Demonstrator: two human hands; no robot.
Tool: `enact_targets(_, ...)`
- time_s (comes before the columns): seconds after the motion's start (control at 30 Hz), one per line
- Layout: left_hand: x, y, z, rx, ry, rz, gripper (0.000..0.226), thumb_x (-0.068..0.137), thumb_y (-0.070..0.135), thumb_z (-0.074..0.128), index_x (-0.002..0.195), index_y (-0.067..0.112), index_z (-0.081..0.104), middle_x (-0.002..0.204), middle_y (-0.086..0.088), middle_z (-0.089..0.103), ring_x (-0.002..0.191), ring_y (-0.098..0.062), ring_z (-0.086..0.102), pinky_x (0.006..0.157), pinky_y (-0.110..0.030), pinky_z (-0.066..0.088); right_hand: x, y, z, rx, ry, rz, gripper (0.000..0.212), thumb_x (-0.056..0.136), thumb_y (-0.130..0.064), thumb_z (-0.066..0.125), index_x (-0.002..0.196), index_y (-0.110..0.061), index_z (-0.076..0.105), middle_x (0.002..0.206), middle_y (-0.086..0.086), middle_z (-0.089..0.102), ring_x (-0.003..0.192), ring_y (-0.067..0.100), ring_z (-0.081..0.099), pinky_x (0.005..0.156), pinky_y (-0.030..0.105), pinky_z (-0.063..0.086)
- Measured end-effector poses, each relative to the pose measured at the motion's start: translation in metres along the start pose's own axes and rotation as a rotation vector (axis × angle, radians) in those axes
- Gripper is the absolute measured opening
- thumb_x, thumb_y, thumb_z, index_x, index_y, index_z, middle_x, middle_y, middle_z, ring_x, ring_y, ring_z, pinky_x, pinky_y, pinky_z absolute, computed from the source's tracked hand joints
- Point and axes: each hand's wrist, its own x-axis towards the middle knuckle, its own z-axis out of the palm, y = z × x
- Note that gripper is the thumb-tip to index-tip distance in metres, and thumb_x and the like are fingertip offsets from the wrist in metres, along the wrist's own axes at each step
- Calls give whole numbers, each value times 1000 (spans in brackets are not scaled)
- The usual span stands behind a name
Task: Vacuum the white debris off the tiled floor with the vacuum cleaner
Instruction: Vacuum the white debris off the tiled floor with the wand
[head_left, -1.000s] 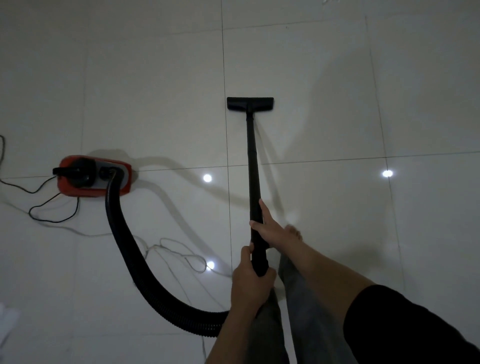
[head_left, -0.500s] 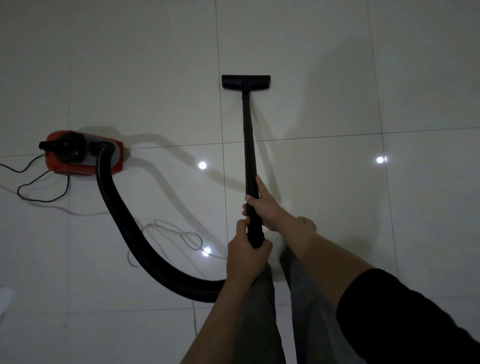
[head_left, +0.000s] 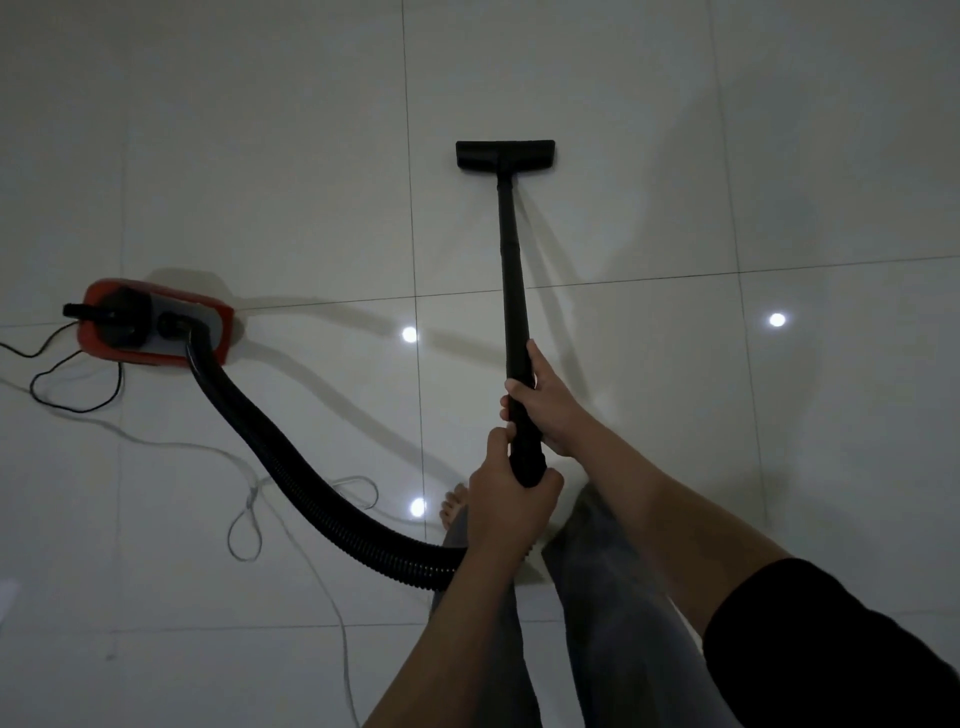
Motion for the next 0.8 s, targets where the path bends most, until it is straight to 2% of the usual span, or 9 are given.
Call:
enact_targets(0.07, -3, 12, 20, -6, 1, 11, 34, 76, 23, 65, 101, 32, 43, 74, -3, 63, 63, -23, 63, 58, -37, 57, -5, -5, -22, 3, -4, -3, 77, 101, -6, 48, 154, -39, 3, 77, 9, 50, 68, 20, 54, 56, 25, 51)
enact_targets(0.13, -5, 25, 39, 23, 7, 20, 34, 79, 23, 64, 100, 34, 41, 76, -3, 65, 63, -20, 64, 51, -17, 49, -10, -11, -44, -4, -6, -4, 78, 101, -6, 48, 155, -39, 3, 77, 10, 50, 68, 20, 54, 56, 25, 51)
enact_targets(0.17, -7, 32, 48, 36, 10, 16, 34, 80, 24, 64, 101, 35, 40, 76, -2, 65, 63, -18, 64, 49, -12, 44, -12, -13, -55, -12, -7, -3, 78, 101, -5, 48, 155, -39, 3, 77, 10, 50, 68, 20, 54, 56, 25, 52)
enact_targets(0.2, -8, 38, 58, 29, 9, 15, 33, 81, 25, 64, 102, 34, 41, 75, -1, 64, 62, -16, 64, 49, -11, 44, -14, -16, -65, -17, -6, -1, 78, 101, -5, 48, 155, -38, 3, 77, 10, 50, 68, 20, 54, 56, 26, 52)
enact_targets(0.3, -10, 56, 88, -9, 5, 11, 31, 80, 26, 67, 97, 35, 42, 70, 2, 62, 58, -13, 61, 53, -26, 52, -21, -24, -97, -19, -8, 14, 77, 101, -5, 48, 155, -39, 5, 77, 10, 49, 68, 21, 54, 56, 26, 52)
enact_targets(0.43, -8, 78, 121, -58, 3, -5, 36, 77, 17, 66, 91, 38, 41, 63, 3, 59, 51, -6, 55, 50, -23, 47, -24, -41, -132, -39, -27, 29, 76, 101, -4, 47, 156, -37, 6, 78, 10, 50, 67, 20, 53, 55, 26, 52)
enact_targets(0.57, 2, 98, 138, -75, 19, -26, 36, 75, 15, 64, 94, 36, 43, 67, -4, 62, 51, -10, 55, 52, -32, 50, -17, -60, -152, -34, -44, 39, 76, 101, -3, 47, 156, -36, 6, 82, 10, 49, 67, 19, 52, 54, 25, 52)
enact_targets(0.7, 22, 115, 141, -85, -5, -27, 32, 76, 13, 63, 101, 26, 46, 68, -3, 58, 50, -10, 53, 46, -22, 44, -1, -78, -161, -30, -46, 50, 76, 101, -3, 46, 156, -36, 6, 81, 9, 49, 67, 19, 52, 54, 25, 51)
enact_targets(0.8, 44, 124, 138, -32, 23, -3, 35, 73, 18, 65, 103, 25, 47, 85, -3, 60, 67, -14, 59, 50, -17, 41, 16, -95, -163, -24, -39, 50, 75, 101, -3, 47, 155, -37, 7, 82, 10, 50, 67, 19, 53, 54, 25, 52)
